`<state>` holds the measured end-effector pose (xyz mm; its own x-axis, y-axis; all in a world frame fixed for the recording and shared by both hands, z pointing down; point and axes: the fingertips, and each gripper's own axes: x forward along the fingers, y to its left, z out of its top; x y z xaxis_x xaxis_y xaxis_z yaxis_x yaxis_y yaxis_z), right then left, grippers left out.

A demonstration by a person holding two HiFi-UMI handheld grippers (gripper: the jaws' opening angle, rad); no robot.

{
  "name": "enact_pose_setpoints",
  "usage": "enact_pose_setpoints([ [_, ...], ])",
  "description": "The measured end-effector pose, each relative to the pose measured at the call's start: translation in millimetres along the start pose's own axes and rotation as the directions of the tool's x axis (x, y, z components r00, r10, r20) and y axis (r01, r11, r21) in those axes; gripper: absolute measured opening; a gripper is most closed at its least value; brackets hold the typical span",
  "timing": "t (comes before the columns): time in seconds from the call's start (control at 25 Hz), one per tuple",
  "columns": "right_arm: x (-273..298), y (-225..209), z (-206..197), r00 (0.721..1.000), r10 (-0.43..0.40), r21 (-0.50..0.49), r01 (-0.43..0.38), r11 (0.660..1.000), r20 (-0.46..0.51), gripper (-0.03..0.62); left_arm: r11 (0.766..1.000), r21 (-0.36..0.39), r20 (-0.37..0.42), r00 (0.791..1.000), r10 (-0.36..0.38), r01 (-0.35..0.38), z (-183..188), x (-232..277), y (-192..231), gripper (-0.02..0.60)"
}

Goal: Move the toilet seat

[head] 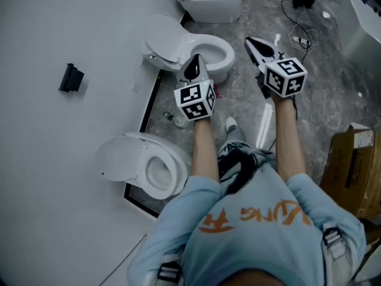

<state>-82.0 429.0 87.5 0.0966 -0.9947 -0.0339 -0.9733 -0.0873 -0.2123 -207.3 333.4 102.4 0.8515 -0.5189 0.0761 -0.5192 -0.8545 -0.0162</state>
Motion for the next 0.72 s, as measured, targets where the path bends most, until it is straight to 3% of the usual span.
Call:
enact_pose_setpoints([
  [0.4, 81.6, -30.9, -5.5, 0.997, 0.021, -0.087, -0.027, 0.996, -0.068, -0.002, 0.999, -0.044, -0.004, 1.000, 0.014, -0.014, -7.4, 67.3, 41.7, 0.003],
  [0.52, 118.2, -41.4, -16.9, 0.994, 0.070, -0.098, -0.079, 0.992, -0.089, -0.002, 0.999, -0.038, -0.011, 1.000, 0.004, -0.004, -14.1, 103.8, 50.9, 0.003],
  [0.72, 173.0, -75.2, -49.1, 0.988, 0.069, -0.034, -0.075, 0.997, -0.137, -0.002, 0.998, -0.053, -0.119, 0.993, -0.026, 0.020, -51.8, 165.4, 69.3, 0.003],
])
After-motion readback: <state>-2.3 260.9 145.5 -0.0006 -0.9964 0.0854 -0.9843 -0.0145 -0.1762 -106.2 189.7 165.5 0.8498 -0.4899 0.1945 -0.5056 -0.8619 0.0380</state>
